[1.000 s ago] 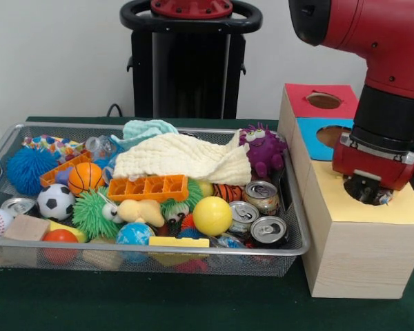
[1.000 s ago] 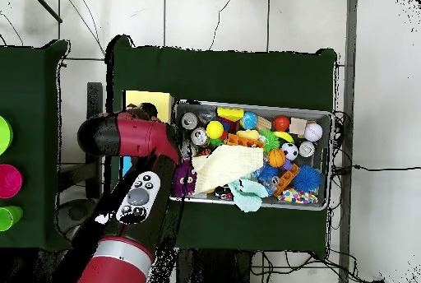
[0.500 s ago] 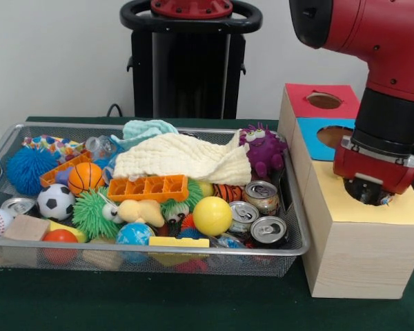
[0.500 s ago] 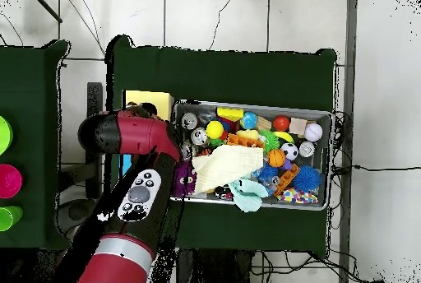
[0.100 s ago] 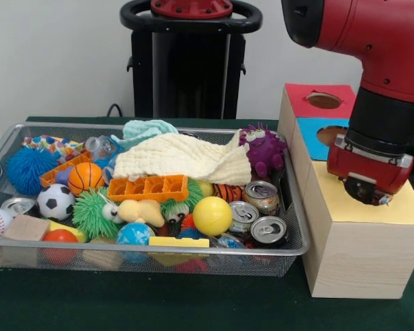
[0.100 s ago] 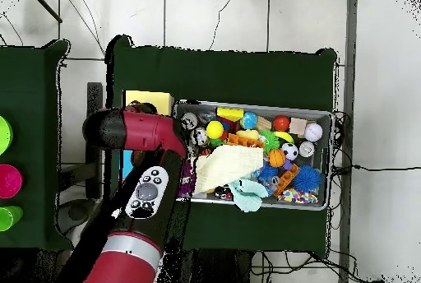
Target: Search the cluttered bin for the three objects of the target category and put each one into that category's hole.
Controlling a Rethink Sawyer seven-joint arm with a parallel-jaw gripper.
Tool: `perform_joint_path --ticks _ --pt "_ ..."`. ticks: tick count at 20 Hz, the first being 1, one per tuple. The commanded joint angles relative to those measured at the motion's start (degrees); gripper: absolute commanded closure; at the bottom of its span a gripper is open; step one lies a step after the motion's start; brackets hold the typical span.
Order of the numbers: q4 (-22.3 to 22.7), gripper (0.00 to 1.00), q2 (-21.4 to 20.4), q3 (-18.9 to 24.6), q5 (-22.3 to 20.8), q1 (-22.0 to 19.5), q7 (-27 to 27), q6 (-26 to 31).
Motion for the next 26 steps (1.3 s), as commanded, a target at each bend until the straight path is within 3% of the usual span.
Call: perform_joint_path --ticks 1,11,26 --pt "-3.73 1.00 -4.30 5.69 0.09 -2.28 5.56 13.93" --pt "-3.95 1.00 -5.42 7.38 0.18 -3.61 4.74 14.64" --pt "-1.96 1.00 -6.82 6.21 -1.96 -3.25 4.57 14.10"
